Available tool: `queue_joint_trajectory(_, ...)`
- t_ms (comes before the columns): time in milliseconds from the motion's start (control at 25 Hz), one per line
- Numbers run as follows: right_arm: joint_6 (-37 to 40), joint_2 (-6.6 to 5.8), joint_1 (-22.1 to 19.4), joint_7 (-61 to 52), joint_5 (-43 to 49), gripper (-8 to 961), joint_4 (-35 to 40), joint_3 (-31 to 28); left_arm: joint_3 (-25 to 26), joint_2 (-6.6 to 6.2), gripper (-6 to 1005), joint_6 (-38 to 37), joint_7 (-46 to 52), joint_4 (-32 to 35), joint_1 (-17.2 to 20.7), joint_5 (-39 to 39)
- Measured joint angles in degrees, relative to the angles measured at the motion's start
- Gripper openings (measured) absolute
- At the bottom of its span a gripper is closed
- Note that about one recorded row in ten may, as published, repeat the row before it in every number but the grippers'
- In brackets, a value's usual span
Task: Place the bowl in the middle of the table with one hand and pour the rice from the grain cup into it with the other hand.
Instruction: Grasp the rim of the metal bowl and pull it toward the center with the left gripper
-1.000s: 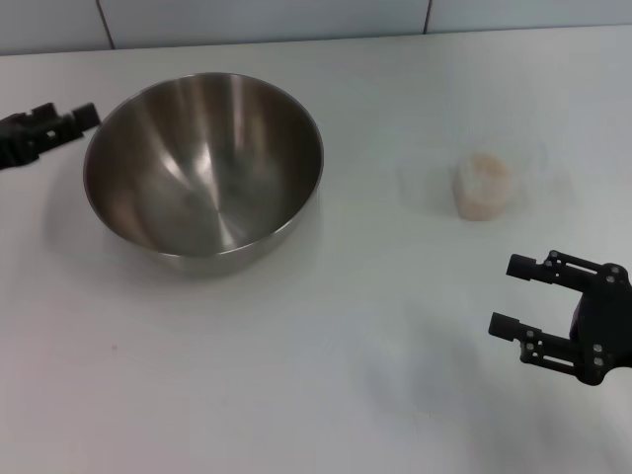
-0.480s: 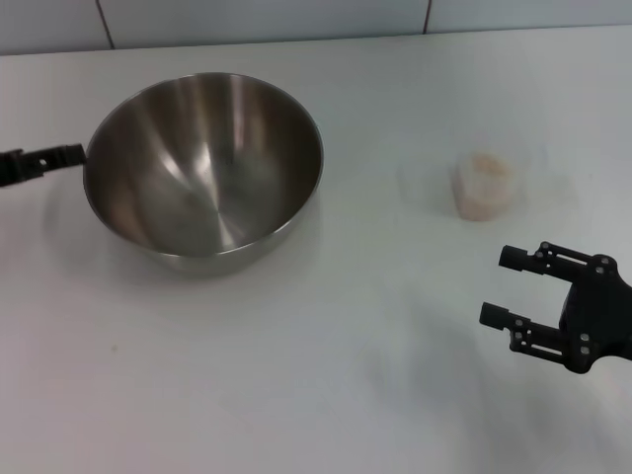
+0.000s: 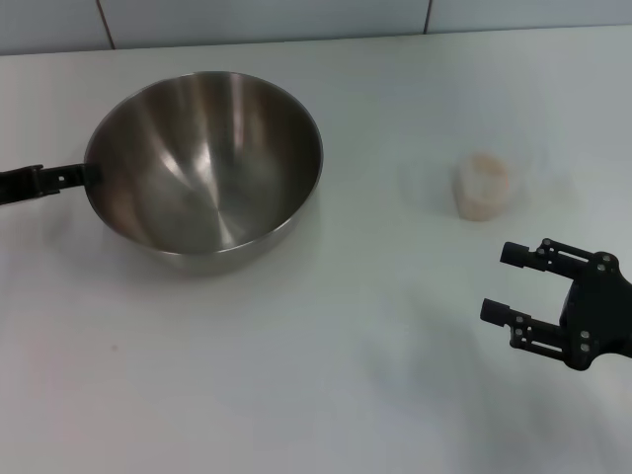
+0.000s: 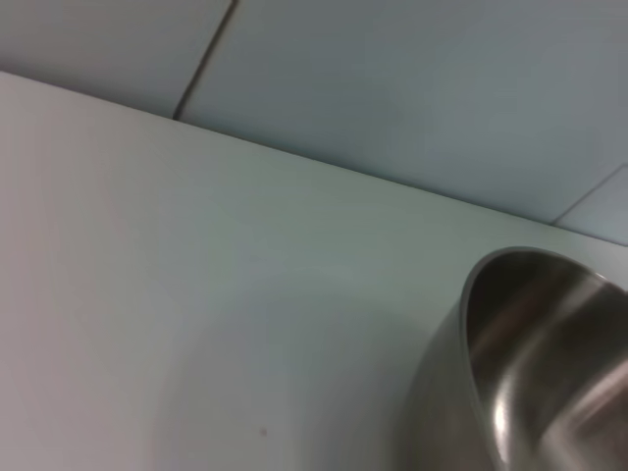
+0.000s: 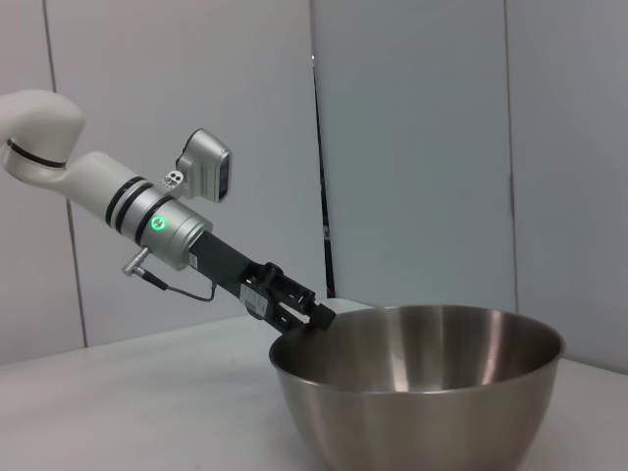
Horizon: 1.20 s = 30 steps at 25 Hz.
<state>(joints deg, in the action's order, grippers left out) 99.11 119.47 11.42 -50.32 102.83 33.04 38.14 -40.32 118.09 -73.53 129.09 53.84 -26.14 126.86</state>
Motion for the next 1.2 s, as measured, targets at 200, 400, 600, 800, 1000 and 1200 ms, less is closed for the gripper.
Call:
queue_joint_trajectory(200, -0.1, -0.03, 0.0, 0.0, 0.0, 666, -0.1, 0.0, -1.0, 0.00, 829, -0.2, 0.1, -0.1, 0.0, -0.1)
queue_joint_trajectory(400, -0.3, -0.03, 0.1, 0.0, -0.1, 665, -0.1, 0.0, -2.9, 0.18, 830, -0.6, 0.3, -0.1, -0.3, -0.2)
queue_joint_trajectory(600, -0.3, -0.03, 0.1, 0.0, -0.1, 663, -0.2, 0.0, -5.5, 0.30, 830, -0.8, 0.0, -0.1, -0.9, -0.2)
queue_joint_trajectory(800, -0.8, -0.03, 0.1, 0.0, -0.1, 661, -0.2, -0.1, -6.4, 0.36, 802, -0.5, -1.6, 0.2, -1.0, -0.3)
queue_joint_trajectory(1000, -1.2, -0.03, 0.0, 0.0, -0.1, 660, -0.3, -0.2, -7.6, 0.42, 756, -0.4, -4.8, -0.5, -1.1, -1.7)
queue_joint_trajectory(1200, -1.4, -0.04, 0.0, 0.0, -0.1, 658, -0.3, -0.2, -7.6, 0.35, 644, -0.5, -4.8, -1.0, -1.5, -1.8)
